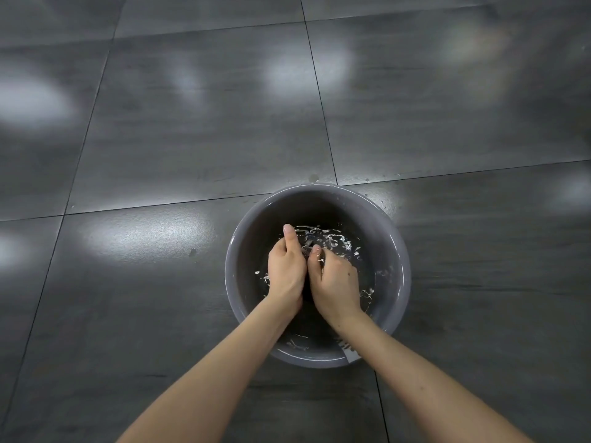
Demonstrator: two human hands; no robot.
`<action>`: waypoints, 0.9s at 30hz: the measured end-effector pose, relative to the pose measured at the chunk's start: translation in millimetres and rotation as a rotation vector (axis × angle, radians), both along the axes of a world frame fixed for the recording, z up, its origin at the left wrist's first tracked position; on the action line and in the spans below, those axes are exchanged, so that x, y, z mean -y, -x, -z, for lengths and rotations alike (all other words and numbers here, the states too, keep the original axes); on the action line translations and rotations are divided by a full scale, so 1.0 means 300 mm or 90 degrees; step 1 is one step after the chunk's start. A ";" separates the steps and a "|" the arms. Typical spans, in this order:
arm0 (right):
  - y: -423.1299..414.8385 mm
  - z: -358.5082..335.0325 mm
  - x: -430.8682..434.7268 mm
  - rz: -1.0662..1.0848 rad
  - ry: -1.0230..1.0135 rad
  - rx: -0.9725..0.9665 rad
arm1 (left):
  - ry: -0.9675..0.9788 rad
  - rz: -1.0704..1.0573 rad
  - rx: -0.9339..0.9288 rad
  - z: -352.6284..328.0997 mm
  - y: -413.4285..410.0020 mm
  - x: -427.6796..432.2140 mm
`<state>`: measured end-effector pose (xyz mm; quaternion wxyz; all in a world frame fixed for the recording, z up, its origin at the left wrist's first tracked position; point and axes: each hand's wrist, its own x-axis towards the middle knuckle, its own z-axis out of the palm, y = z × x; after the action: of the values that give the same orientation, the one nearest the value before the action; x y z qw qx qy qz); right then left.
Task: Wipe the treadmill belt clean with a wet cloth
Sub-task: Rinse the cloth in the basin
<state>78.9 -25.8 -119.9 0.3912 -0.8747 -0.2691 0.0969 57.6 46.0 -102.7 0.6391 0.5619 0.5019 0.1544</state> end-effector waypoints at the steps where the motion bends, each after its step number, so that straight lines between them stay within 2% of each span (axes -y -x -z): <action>1: -0.006 0.006 0.006 -0.010 0.002 -0.019 | -0.003 0.011 -0.001 0.004 0.000 -0.006; 5: -0.068 0.035 0.036 -0.014 0.057 -0.085 | -0.010 0.098 -0.035 0.027 0.017 -0.052; 8: -0.099 0.048 0.047 0.000 0.311 -0.039 | -0.012 0.196 -0.103 0.019 0.042 -0.073; 10: -0.093 0.044 0.037 -0.059 0.421 -0.009 | -0.063 0.250 -0.181 0.028 0.052 -0.087; 13: -0.070 0.058 0.036 -0.241 0.464 0.009 | -0.113 0.261 -0.213 0.041 0.062 -0.115; 16: -0.070 0.057 0.045 -0.236 0.525 0.033 | -0.066 0.243 -0.189 0.049 0.066 -0.132; 18: -0.075 0.071 0.045 -0.189 0.423 -0.061 | -0.020 0.250 -0.159 0.052 0.062 -0.129; 22: -0.084 0.007 0.061 -0.136 0.009 -0.290 | 0.149 0.213 -0.072 0.020 0.049 -0.110; 24: -0.073 -0.055 0.073 -0.153 -0.100 -0.325 | 0.226 0.172 0.007 0.015 0.038 -0.102; 27: -0.052 -0.106 0.079 -0.177 -0.189 -0.307 | 0.299 0.084 0.098 -0.015 0.020 -0.073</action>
<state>94.4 -49.5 -88.1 0.5501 -0.7146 -0.2967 0.3141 51.6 68.0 -98.3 0.7971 0.4164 0.4360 0.0336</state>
